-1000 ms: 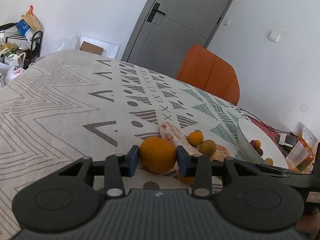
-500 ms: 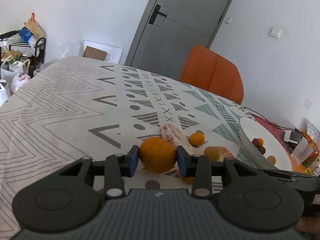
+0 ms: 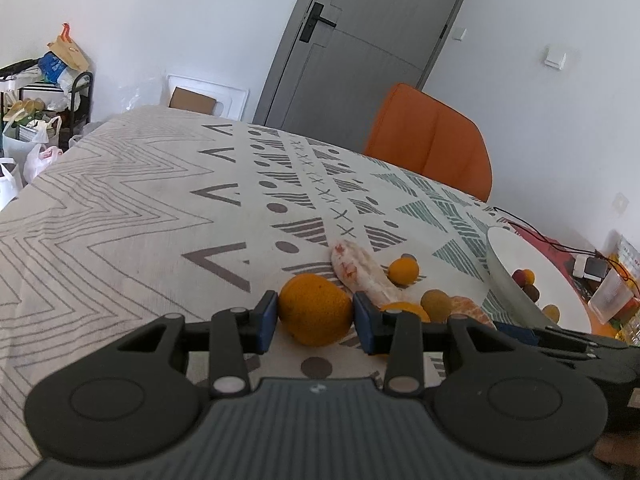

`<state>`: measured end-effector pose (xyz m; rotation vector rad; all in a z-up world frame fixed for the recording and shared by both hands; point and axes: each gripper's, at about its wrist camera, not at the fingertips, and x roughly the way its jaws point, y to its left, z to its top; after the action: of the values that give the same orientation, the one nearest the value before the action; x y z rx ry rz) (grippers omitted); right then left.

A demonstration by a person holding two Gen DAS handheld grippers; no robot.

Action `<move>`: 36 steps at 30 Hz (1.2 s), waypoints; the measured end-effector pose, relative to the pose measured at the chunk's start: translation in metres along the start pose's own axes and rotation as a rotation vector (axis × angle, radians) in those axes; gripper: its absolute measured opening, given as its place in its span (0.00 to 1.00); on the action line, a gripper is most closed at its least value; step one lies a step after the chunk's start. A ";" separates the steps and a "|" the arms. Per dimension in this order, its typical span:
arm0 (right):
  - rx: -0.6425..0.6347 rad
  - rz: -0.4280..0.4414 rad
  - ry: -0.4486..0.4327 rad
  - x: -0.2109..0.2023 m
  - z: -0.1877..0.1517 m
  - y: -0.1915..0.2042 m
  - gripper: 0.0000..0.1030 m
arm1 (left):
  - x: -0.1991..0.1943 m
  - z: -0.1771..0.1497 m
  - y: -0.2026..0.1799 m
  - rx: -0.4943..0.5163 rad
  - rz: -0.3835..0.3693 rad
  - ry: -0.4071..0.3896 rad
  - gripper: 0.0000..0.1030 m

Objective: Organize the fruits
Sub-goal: 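Grasp a large orange with the left tool while the right tool grasps a peeled pink citrus, then carry the orange and peeled citrus in both tools over the white plate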

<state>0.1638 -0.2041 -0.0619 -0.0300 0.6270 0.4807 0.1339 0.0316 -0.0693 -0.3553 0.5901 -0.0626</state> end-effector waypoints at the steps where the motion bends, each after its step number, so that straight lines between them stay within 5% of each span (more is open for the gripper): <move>1: -0.004 -0.001 -0.004 0.000 0.000 0.000 0.39 | 0.000 0.000 -0.001 0.003 0.001 0.002 0.38; 12: 0.021 0.010 -0.039 -0.014 0.000 -0.011 0.19 | -0.006 0.005 -0.023 0.051 0.026 -0.017 0.38; 36: 0.131 -0.053 -0.191 -0.073 -0.001 -0.068 0.19 | -0.002 0.016 -0.106 0.200 -0.062 -0.041 0.38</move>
<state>0.1414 -0.2957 -0.0289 0.1223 0.4682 0.3849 0.1453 -0.0630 -0.0193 -0.1805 0.5269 -0.1721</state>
